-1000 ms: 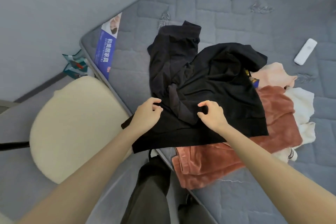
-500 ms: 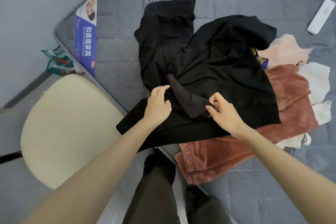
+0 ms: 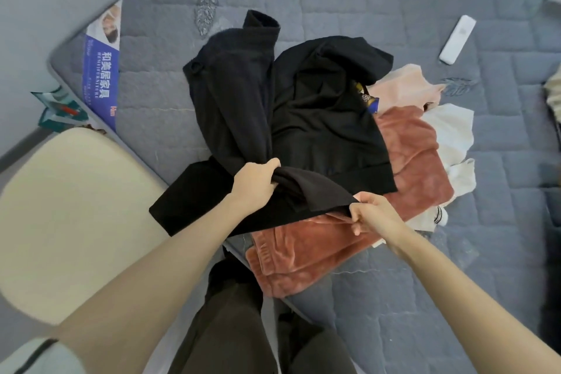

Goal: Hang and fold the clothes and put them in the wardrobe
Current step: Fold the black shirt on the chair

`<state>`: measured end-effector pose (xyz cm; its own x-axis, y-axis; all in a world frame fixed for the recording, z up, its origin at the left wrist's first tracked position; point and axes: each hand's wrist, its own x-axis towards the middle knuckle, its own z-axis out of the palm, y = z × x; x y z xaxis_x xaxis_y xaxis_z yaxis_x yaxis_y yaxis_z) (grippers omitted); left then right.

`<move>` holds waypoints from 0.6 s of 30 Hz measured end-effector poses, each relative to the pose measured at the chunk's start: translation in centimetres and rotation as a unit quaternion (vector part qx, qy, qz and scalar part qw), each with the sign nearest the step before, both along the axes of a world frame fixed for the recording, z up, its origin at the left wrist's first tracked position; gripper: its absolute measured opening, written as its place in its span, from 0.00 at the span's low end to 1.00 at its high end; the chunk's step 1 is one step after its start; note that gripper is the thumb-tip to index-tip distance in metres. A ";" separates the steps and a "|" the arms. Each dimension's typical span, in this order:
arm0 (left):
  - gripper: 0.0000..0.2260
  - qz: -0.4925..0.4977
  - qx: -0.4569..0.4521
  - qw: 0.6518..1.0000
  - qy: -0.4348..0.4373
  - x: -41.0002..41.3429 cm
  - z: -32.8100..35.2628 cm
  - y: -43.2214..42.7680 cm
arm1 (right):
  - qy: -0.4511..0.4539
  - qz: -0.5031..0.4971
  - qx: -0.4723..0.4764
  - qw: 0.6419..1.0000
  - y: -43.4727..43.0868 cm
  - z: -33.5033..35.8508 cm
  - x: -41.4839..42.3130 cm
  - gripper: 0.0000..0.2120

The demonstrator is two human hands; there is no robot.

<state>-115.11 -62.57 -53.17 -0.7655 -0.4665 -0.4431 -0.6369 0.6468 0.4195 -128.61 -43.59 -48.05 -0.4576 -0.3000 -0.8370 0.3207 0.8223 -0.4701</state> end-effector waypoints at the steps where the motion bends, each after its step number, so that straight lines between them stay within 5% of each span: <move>1: 0.08 0.021 0.018 1.000 0.002 0.3 0.1 0.6 | 0.031 0.002 0.025 0.999 0.2 -0.3 -0.3 0.10; 7: 0.16 0.082 0.212 0.970 -0.084 4.4 -0.2 2.9 | 0.202 0.075 0.100 0.971 -0.7 -1.9 0.4 0.04; 10: 0.21 0.069 0.342 0.934 -0.073 6.7 -0.8 2.9 | 0.264 0.102 0.062 0.957 -3.0 -2.5 1.9 0.03; 14: 0.15 0.286 0.244 0.925 0.050 7.5 -1.4 -0.3 | 0.299 0.141 -0.004 0.944 -7.7 -3.0 3.6 0.10; 16: 0.14 0.408 0.222 0.883 0.070 7.0 -1.9 -3.4 | 0.260 0.163 -0.016 0.951 -10.0 -3.1 4.3 0.12; 18: 0.22 0.500 0.307 0.806 0.081 5.9 -2.5 -6.7 | 0.234 0.177 -0.017 0.956 -12.2 -3.2 4.7 0.12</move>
